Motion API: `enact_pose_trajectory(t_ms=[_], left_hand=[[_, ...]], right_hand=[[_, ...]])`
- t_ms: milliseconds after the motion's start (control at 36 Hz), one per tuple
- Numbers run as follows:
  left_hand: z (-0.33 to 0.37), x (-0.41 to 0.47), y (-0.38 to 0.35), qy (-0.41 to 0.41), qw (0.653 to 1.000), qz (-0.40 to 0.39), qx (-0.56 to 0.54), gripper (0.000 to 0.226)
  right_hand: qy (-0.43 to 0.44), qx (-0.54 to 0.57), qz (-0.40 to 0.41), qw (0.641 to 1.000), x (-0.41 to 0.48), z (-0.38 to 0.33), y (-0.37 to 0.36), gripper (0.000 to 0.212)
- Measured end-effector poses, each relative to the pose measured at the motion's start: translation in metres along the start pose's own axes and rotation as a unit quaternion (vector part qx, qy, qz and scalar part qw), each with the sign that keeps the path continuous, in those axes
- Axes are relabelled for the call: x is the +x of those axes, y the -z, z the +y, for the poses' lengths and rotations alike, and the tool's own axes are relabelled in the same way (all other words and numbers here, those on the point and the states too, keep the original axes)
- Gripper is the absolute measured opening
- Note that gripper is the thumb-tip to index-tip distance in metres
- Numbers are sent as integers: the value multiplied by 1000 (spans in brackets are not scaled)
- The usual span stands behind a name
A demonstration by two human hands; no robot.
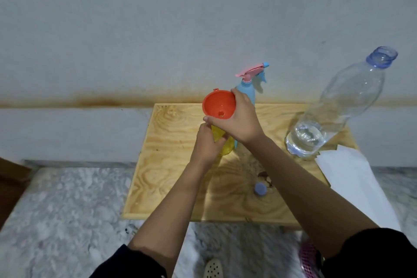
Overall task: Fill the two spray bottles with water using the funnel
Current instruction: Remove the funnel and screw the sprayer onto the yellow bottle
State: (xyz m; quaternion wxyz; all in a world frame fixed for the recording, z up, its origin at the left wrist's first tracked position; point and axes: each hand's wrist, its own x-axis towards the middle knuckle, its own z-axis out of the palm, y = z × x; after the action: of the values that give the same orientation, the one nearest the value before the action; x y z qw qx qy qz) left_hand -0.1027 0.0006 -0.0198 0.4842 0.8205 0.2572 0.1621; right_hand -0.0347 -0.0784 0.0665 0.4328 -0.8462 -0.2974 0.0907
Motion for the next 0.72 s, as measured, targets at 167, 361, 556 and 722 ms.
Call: enact_pose_trajectory(t_ms=[167,361,556,722], left_hand=[[0,-1,0,-6,1000,5,-7,63],[-3,-1,0,-13,1000,9,-22,56],[-5,0,0,-15,1000,11,-17,58],[-7,0,-1,-18,999,11,-27,59]], right_hand=[[0,5,4,1000,0,-3,1,99],[8,7,14,1000,1,-6,5,97],[4,2,14,1000,0,-6,6,97],[0,5,1,1000,-1,-5,6,97]])
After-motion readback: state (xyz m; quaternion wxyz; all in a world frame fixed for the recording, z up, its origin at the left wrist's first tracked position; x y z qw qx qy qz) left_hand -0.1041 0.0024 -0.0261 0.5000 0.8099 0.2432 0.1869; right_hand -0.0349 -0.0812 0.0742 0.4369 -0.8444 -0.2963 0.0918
